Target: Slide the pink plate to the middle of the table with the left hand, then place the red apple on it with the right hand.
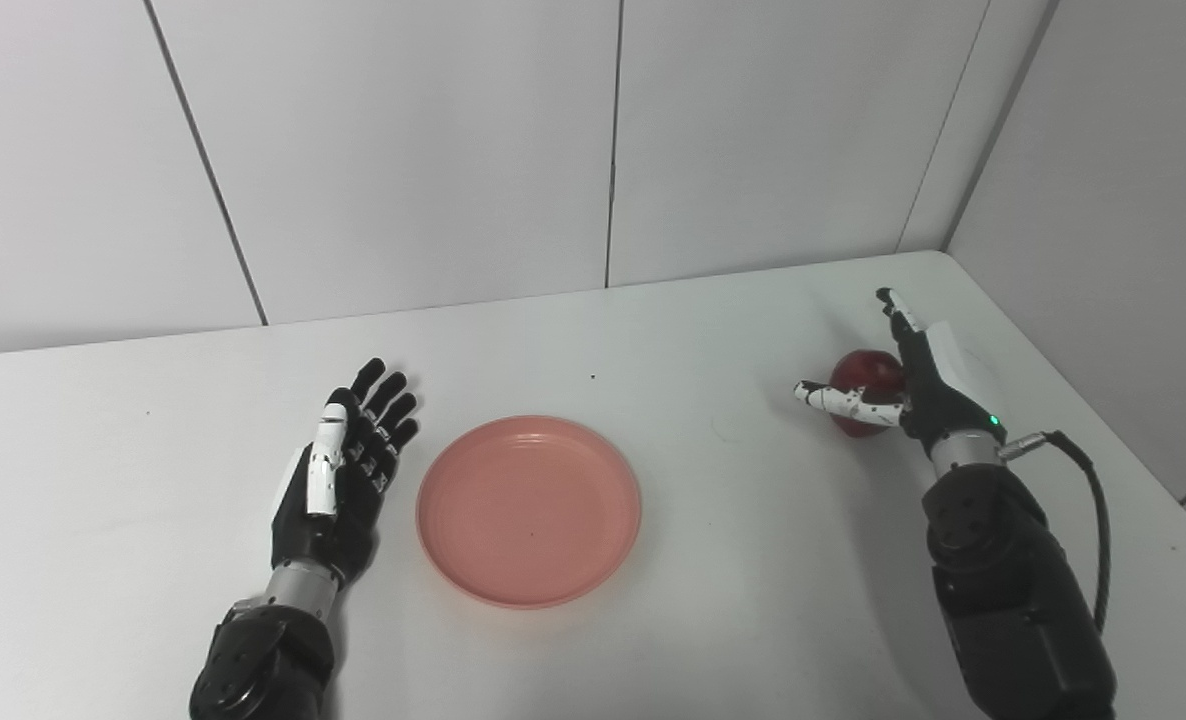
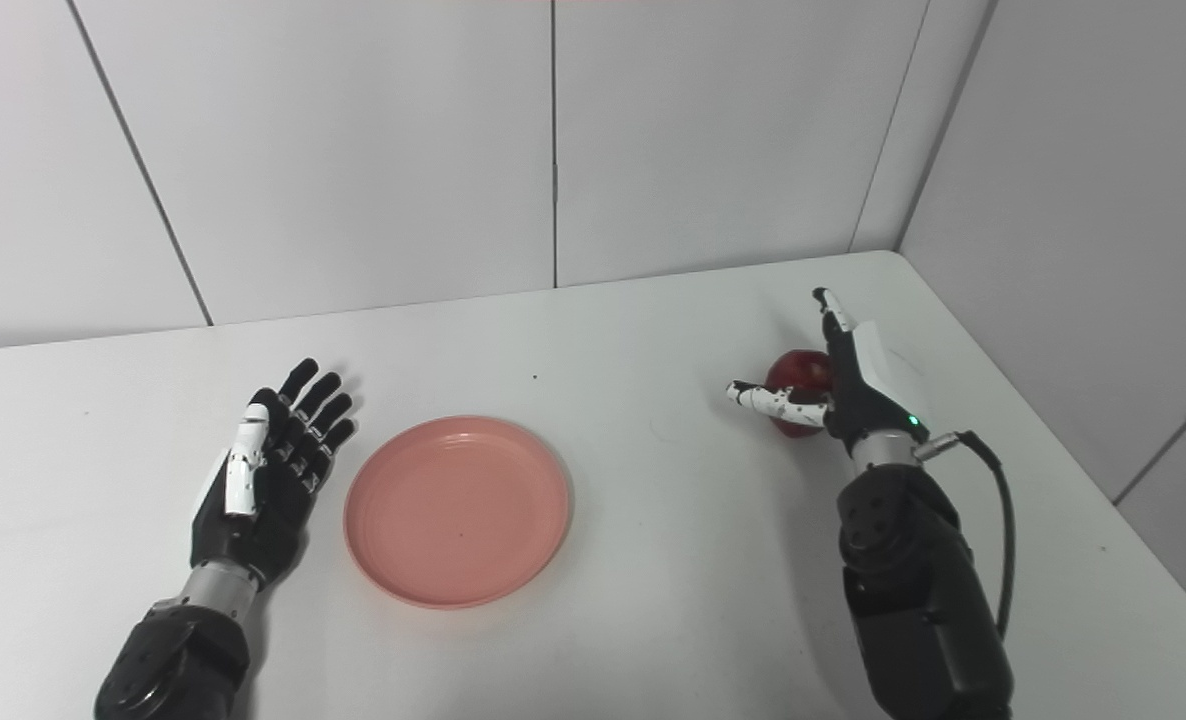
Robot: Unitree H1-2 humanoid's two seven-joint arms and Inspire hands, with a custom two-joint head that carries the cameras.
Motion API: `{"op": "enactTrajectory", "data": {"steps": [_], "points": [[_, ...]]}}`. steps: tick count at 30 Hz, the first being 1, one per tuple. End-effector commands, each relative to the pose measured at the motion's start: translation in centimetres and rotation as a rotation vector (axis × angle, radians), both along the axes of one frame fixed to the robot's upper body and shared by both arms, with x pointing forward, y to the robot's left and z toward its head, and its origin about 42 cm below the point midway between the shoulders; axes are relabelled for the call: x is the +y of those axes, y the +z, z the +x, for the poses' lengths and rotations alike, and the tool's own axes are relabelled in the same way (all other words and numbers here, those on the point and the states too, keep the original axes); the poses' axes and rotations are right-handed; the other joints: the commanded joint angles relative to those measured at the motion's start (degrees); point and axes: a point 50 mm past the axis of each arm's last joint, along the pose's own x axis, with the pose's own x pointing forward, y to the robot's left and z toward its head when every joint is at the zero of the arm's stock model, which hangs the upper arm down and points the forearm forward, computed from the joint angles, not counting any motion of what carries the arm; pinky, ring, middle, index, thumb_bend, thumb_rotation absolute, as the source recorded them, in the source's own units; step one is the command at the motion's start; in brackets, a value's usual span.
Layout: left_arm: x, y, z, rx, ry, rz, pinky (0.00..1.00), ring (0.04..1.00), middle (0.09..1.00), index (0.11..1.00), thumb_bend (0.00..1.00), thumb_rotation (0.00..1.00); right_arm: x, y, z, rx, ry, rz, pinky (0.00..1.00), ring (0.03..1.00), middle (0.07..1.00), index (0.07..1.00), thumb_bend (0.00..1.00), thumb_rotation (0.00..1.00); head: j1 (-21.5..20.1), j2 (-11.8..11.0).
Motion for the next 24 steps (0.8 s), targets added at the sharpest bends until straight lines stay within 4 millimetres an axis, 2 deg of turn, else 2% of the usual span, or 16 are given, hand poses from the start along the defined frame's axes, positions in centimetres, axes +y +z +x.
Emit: {"op": "enactTrajectory", "data": {"steps": [1, 11, 24], "points": [[0.40, -0.81, -0.37, 0.044, 0.017, 0.011, 0.95, 0.937, 0.933, 0.919, 0.36, 1.00, -0.21, 1.95, 0.82, -0.070, -0.015, -0.012, 0.64, 0.775, 0.845, 0.899, 1.00, 0.41, 0.0, 0.1], [0.35, -0.65, -0.48, 0.044, 0.012, 0.009, 0.96, 0.936, 0.933, 0.920, 0.36, 1.00, -0.31, 1.43, 1.28, -0.026, -0.029, -0.030, 0.69, 0.802, 0.853, 0.867, 1.00, 0.37, 0.2, 0.4], [0.28, -0.50, -0.65, 0.041, 0.003, 0.005, 0.96, 0.936, 0.934, 0.918, 0.37, 1.00, -0.95, 1.02, 1.30, 0.023, -0.040, -0.066, 0.67, 0.770, 0.816, 0.819, 1.00, 0.25, 0.4, 0.5]]}}
